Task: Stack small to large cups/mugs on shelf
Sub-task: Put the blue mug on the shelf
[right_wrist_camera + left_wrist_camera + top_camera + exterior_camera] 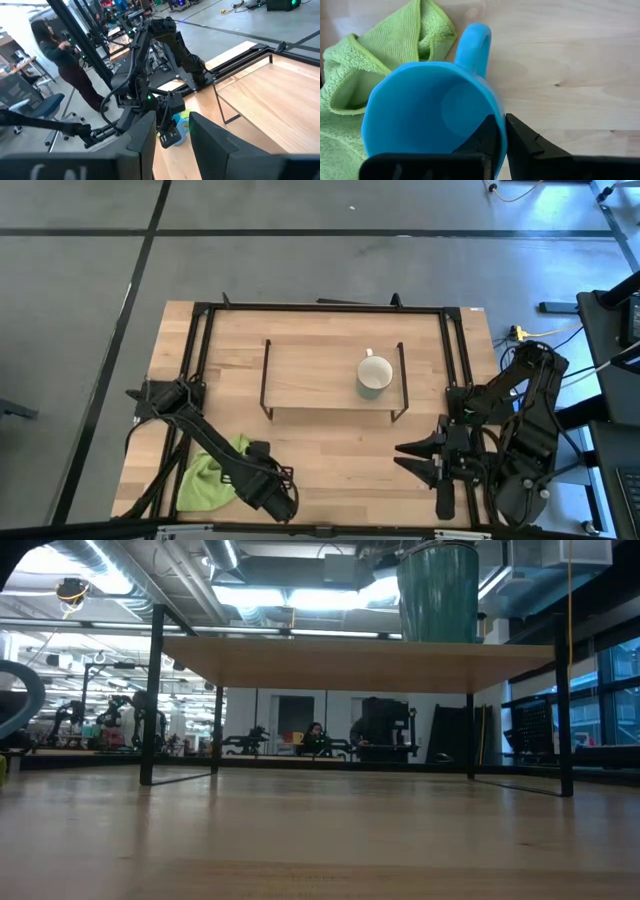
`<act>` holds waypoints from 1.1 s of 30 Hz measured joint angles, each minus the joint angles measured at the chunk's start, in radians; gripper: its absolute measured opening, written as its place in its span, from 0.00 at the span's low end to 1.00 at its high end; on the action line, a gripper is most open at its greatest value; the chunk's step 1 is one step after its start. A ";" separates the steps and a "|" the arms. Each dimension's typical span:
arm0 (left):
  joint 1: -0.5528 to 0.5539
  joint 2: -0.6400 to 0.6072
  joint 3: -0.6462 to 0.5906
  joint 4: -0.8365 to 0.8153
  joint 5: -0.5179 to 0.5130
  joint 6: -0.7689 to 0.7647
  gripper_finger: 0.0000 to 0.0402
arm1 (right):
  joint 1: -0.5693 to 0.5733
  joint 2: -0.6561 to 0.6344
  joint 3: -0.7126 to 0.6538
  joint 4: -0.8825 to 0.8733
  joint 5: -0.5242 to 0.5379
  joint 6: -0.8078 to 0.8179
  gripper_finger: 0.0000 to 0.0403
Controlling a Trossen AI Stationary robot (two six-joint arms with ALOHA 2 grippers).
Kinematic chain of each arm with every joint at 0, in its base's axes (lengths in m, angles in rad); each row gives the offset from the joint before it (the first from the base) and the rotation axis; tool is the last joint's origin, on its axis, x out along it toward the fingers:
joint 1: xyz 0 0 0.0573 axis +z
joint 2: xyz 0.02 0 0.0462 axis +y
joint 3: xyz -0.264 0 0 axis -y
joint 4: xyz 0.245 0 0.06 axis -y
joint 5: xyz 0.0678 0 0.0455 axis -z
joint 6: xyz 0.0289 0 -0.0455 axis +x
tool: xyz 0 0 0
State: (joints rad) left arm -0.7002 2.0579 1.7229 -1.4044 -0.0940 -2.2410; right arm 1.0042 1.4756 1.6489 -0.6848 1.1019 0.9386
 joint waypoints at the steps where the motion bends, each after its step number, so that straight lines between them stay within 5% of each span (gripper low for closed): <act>1: 0.000 0.000 0.000 0.001 -0.002 0.000 0.06 | 0.000 -0.002 0.000 -0.002 -0.005 -0.001 0.30; 14: 0.011 0.000 0.029 0.006 -0.044 0.016 0.20 | 0.000 -0.007 0.000 -0.065 -0.026 0.029 0.30; 23: -0.009 -0.001 0.204 -0.172 -0.083 0.019 0.21 | 0.000 -0.007 0.000 -0.069 -0.025 0.029 0.30; 33: -0.078 -0.010 0.180 -0.167 -0.101 0.045 0.21 | 0.000 -0.007 0.000 -0.071 -0.024 0.075 0.30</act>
State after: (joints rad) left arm -0.7786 2.0483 1.9026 -1.5718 -0.1949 -2.1963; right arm 1.0042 1.4689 1.6489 -0.7555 1.0775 1.0134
